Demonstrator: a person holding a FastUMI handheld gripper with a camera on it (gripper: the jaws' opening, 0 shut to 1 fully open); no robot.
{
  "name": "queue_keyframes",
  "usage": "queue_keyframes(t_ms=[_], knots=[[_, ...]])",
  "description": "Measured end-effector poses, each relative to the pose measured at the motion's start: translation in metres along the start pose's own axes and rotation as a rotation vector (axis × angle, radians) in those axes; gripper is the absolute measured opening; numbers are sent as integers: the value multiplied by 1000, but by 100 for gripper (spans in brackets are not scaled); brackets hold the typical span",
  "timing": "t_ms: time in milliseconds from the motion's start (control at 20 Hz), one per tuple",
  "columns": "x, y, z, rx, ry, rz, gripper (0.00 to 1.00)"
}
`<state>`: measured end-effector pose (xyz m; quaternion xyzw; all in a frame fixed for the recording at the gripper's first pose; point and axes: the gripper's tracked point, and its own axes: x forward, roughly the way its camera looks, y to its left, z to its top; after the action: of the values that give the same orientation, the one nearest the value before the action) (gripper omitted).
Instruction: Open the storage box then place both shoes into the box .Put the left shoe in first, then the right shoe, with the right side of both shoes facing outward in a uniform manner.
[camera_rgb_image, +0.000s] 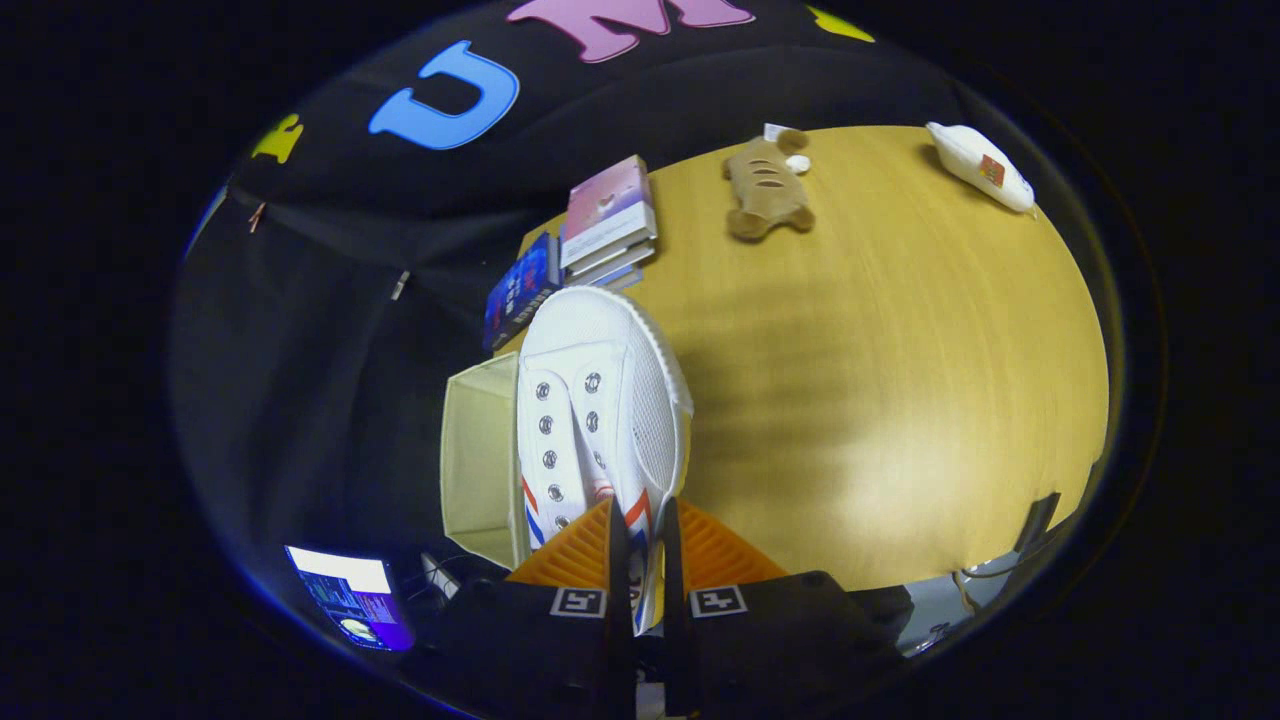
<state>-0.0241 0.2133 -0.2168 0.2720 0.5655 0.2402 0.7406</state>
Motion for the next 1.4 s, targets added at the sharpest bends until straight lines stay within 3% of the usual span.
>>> queue_keyframes(t_ms=[250,500,800,1050,1100,1200,1250,1400], knots=[[30,86,-9,-13,49,51,16],[74,137,-25,-54,101,22,15],[124,149,-32,-63,135,-52,15],[136,142,-33,-85,152,-88,18],[135,147,-34,-83,158,-65,26],[132,163,-25,-66,131,-6,32],[129,164,-19,-75,115,-2,43],[124,163,-17,-111,104,-8,100]])
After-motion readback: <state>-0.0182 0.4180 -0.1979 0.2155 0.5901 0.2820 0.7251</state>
